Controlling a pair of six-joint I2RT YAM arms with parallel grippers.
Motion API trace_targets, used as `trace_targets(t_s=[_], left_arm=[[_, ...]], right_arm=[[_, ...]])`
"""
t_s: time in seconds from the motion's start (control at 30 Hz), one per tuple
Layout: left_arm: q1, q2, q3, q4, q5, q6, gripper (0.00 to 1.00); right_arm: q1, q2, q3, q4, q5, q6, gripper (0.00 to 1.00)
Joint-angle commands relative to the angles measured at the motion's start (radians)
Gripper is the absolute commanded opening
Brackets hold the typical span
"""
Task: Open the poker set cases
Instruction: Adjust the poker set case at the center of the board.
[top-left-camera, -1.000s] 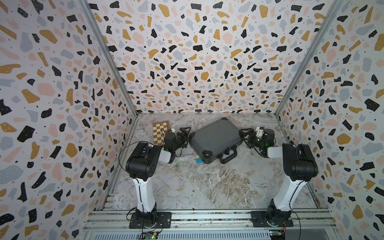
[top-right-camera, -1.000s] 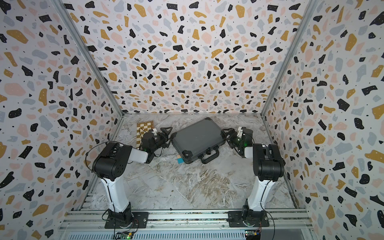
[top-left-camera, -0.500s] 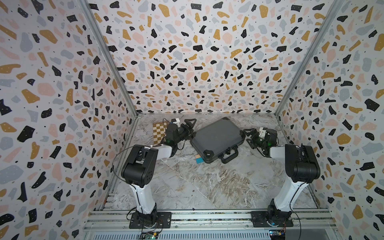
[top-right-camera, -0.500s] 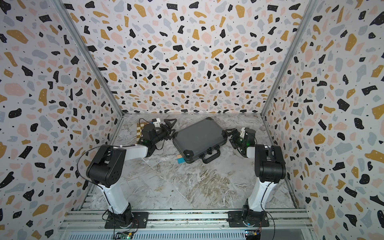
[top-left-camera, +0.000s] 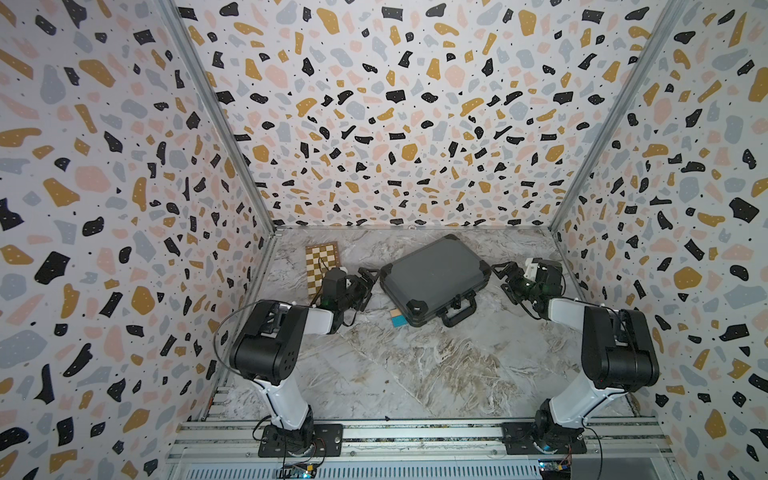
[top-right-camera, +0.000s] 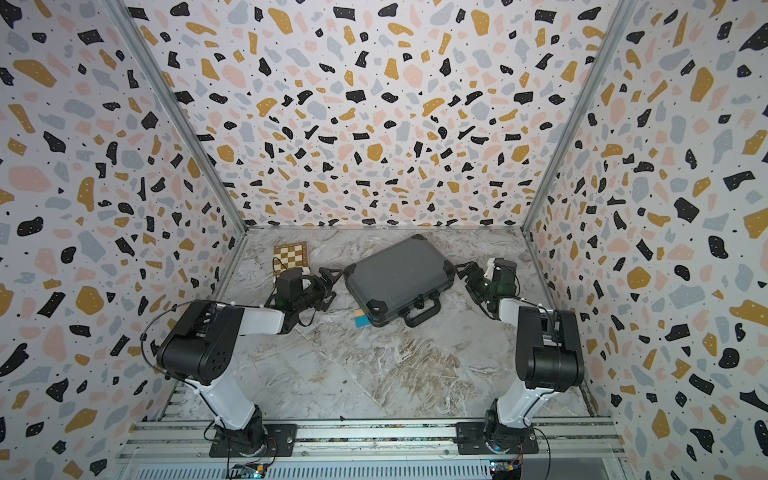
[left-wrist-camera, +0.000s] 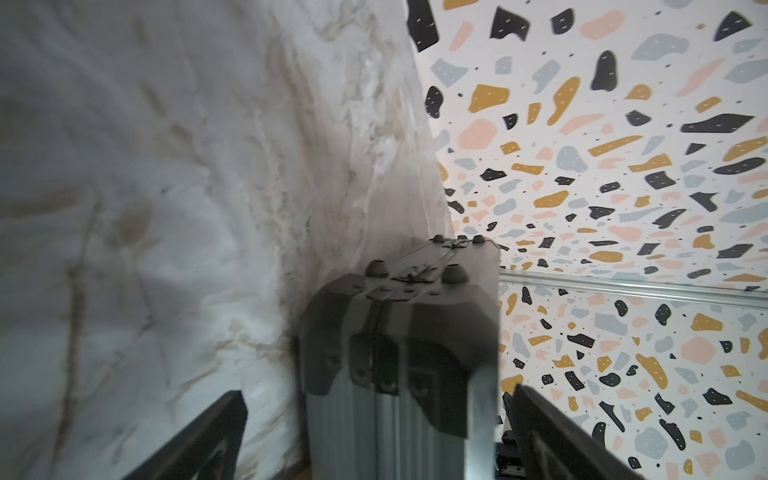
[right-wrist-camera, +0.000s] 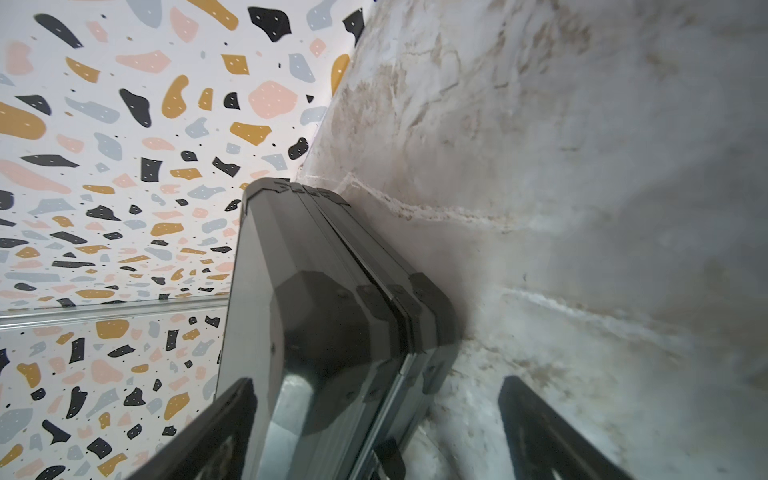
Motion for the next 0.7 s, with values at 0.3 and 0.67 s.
trace_targets(t_s=[0.3,0.67], left_arm=[[-0.078,0.137,-0.004,0.309,-0.010,-0.166,0.99],[-0.149,0.187,0.170,0.217,-0.052,-0.189,0.99]], right_arm=[[0.002,-0.036,-0.025,-0.019,0.006,-0.012,0.94],[0.002,-0.033,-0.015,-0.031,0.008,-0.022,0.94]])
